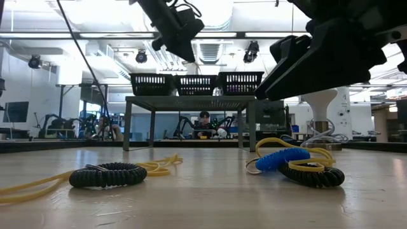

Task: Pick & Place Office Desk Supplies
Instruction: Put the yellow rubber band into the middle black basket, then put the blue spring keychain into the right black basket

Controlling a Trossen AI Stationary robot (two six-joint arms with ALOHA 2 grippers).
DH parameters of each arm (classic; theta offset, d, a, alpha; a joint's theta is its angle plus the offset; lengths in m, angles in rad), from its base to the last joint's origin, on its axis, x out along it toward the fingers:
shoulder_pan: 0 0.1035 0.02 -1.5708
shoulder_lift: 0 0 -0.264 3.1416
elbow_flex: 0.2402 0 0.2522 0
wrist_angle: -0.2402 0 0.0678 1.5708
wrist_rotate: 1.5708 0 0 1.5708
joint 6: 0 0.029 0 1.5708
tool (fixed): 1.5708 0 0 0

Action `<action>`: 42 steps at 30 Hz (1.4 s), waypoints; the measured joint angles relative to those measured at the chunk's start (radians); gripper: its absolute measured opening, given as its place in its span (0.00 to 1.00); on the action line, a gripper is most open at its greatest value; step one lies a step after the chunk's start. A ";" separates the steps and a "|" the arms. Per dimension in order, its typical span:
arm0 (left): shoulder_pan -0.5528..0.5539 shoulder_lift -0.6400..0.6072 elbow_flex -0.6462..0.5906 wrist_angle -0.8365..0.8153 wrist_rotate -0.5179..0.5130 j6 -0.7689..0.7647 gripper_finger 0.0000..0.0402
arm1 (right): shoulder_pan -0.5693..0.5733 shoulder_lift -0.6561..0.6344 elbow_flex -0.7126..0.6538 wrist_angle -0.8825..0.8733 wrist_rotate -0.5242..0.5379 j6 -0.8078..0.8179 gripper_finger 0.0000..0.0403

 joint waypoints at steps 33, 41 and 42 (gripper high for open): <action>-0.895 -0.058 -0.757 0.908 -0.231 -0.315 0.34 | 0.009 0.001 -0.006 0.063 -0.374 0.083 0.32; -0.913 0.047 -0.859 1.119 -0.297 -0.388 0.34 | -0.002 0.078 0.052 0.032 -0.316 0.110 0.32; -0.913 0.053 -0.860 1.109 -0.297 -0.401 0.34 | -0.005 0.089 0.072 0.005 -0.315 0.113 0.32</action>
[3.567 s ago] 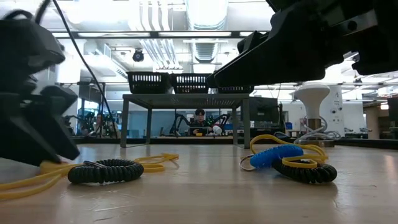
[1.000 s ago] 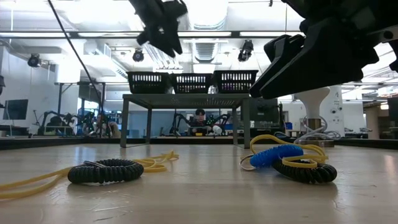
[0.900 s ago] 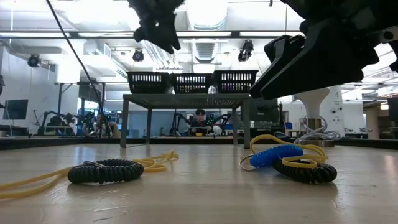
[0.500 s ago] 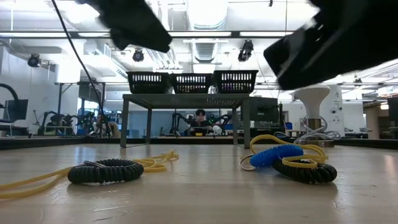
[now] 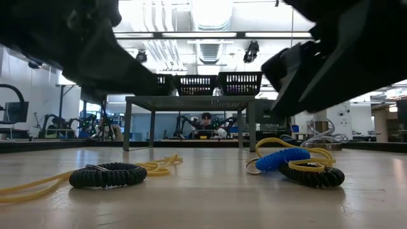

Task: Pick & Place Office Desk Supplies
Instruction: Put the blue spring keychain into the right black basket

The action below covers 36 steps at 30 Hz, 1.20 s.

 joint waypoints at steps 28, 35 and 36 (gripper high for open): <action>-0.001 0.040 -0.004 -0.044 -0.018 -0.079 0.34 | -0.021 0.151 0.424 -0.780 0.049 -0.038 0.12; -0.001 0.040 -0.004 -0.046 -0.018 -0.079 0.34 | -0.019 0.019 0.408 -0.848 0.050 -0.036 0.09; -0.001 0.040 -0.004 -0.049 -0.018 -0.079 0.34 | -0.019 0.006 0.403 -0.842 0.050 -0.041 0.10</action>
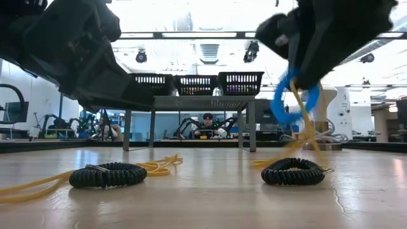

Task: Pick & Place Office Desk Supplies
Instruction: Put the blue spring keychain into the right black basket

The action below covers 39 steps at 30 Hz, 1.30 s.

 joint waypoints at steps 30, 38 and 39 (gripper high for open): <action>0.000 0.000 0.000 -0.048 0.000 -0.025 0.34 | -0.247 -0.022 -0.449 0.723 0.101 0.157 0.40; 0.001 0.000 0.000 -0.048 0.000 -0.025 0.34 | -0.248 -0.021 -0.454 0.780 0.036 0.091 0.48; 0.001 0.000 0.000 -0.048 0.000 -0.025 0.34 | -0.248 -0.021 -0.454 0.799 0.013 0.068 0.48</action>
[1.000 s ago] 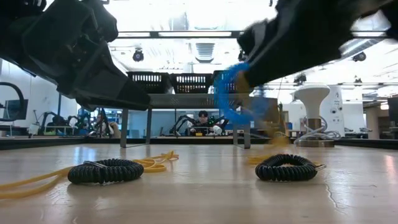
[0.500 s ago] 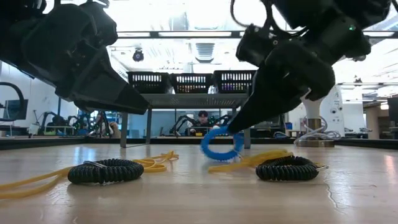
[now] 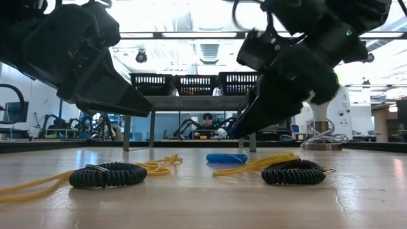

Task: Pick & Place Office Desk Supplies
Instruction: Put the blue spring keychain into the right black basket

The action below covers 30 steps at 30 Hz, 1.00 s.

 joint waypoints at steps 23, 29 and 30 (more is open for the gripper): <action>0.000 0.000 0.000 -0.026 0.000 -0.019 0.34 | -0.007 0.004 0.012 -0.019 -0.073 -0.166 0.04; 0.000 0.000 0.000 -0.027 0.000 -0.019 0.34 | -0.040 -0.166 0.034 -0.030 -0.055 -0.223 0.05; 0.000 0.000 0.000 -0.027 0.000 -0.019 0.34 | -0.050 -0.202 0.042 -0.030 -0.036 -0.235 0.05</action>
